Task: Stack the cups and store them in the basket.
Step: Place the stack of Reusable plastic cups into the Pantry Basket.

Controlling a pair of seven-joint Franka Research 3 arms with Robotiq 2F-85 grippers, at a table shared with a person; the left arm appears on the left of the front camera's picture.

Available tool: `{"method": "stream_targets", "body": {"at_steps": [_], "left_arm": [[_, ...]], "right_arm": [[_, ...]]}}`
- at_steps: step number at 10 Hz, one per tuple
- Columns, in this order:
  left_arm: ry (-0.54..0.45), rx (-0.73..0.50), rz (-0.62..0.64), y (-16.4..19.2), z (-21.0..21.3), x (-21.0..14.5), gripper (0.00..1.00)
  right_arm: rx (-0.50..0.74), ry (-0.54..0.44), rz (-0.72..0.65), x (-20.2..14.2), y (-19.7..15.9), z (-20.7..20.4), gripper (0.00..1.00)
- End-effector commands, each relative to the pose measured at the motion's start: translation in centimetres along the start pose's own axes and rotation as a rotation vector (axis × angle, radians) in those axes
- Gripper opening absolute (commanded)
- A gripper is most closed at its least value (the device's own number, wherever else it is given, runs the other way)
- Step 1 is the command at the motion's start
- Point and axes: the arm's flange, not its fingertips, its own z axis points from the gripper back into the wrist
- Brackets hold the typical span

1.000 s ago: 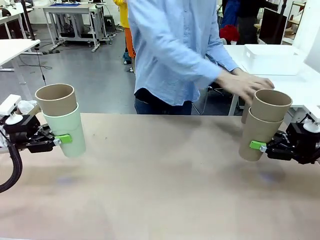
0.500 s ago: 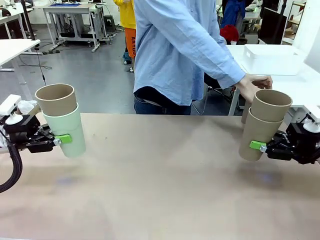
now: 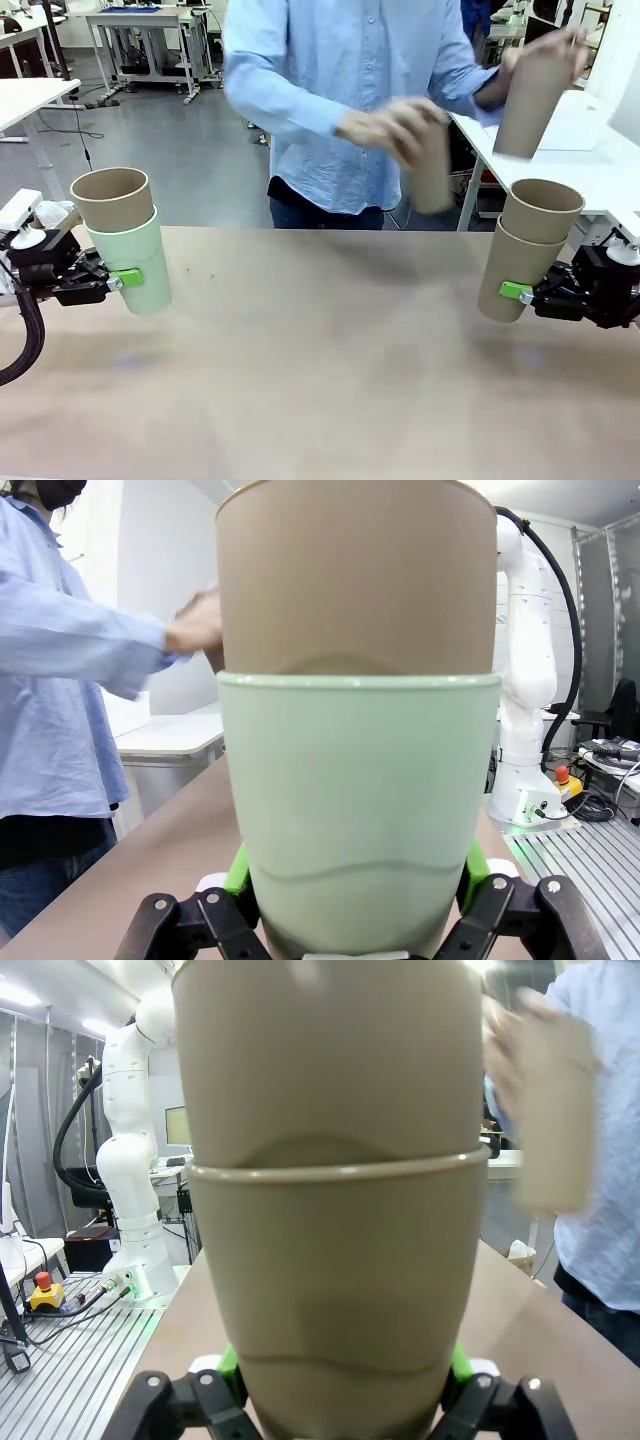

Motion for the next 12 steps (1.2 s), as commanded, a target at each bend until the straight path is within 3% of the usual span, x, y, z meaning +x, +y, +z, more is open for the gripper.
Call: {"method": "stream_targets", "body": {"at_steps": [1,12], "left_arm": [[-0.010,0.008,-0.006,0.02,-0.09,0.20,0.87],[-0.010,0.008,-0.006,0.02,-0.09,0.20,0.87]], "right_arm": [[0.000,0.001,0.012,0.36,-0.05,-0.04,0.84],[0.000,0.001,0.012,0.36,-0.05,-0.04,0.84]]}}
